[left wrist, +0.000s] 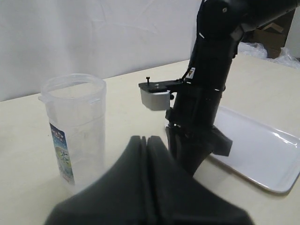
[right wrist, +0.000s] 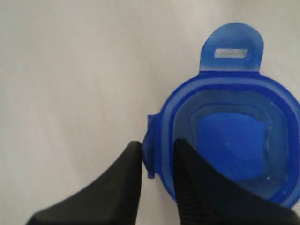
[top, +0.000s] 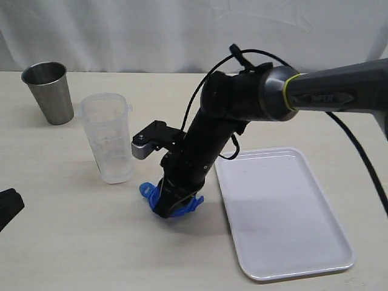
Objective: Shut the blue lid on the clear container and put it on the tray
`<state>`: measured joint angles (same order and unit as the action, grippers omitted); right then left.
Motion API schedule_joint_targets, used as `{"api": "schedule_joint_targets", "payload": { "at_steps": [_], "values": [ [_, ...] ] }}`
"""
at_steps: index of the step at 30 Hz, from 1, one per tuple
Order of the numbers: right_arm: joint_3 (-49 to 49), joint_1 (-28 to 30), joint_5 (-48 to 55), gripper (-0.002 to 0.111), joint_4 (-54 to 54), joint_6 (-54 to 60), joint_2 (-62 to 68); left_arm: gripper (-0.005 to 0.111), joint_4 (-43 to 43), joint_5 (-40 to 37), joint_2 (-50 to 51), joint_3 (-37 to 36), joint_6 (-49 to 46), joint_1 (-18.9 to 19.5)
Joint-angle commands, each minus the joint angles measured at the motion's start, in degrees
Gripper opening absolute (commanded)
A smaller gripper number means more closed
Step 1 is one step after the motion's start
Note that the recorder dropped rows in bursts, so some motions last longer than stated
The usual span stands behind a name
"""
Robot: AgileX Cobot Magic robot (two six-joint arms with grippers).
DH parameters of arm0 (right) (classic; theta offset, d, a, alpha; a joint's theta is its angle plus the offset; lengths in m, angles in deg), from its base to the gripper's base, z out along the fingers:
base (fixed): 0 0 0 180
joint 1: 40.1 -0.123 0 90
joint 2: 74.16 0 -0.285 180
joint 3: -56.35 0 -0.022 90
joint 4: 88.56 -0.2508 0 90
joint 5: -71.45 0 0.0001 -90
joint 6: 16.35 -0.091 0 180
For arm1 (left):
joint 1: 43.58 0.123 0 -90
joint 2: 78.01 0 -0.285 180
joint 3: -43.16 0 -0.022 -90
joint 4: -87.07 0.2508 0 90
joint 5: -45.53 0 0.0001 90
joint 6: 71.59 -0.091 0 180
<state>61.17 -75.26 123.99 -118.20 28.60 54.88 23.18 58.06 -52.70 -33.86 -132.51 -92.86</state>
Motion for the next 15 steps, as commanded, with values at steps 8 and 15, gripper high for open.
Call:
{"api": "schedule_joint_targets", "payload": {
  "at_steps": [8, 15],
  "values": [
    [-0.13, -2.28, -2.86, 0.037, 5.08, 0.34, -2.14, 0.000, -0.46, -0.18, 0.30, -0.20, 0.77, -0.15],
    [-1.77, -12.27, -7.01, 0.037, 28.95, -11.66, -2.14, 0.000, -0.46, -0.18, 0.30, -0.20, 0.77, -0.15]
  ]
}}
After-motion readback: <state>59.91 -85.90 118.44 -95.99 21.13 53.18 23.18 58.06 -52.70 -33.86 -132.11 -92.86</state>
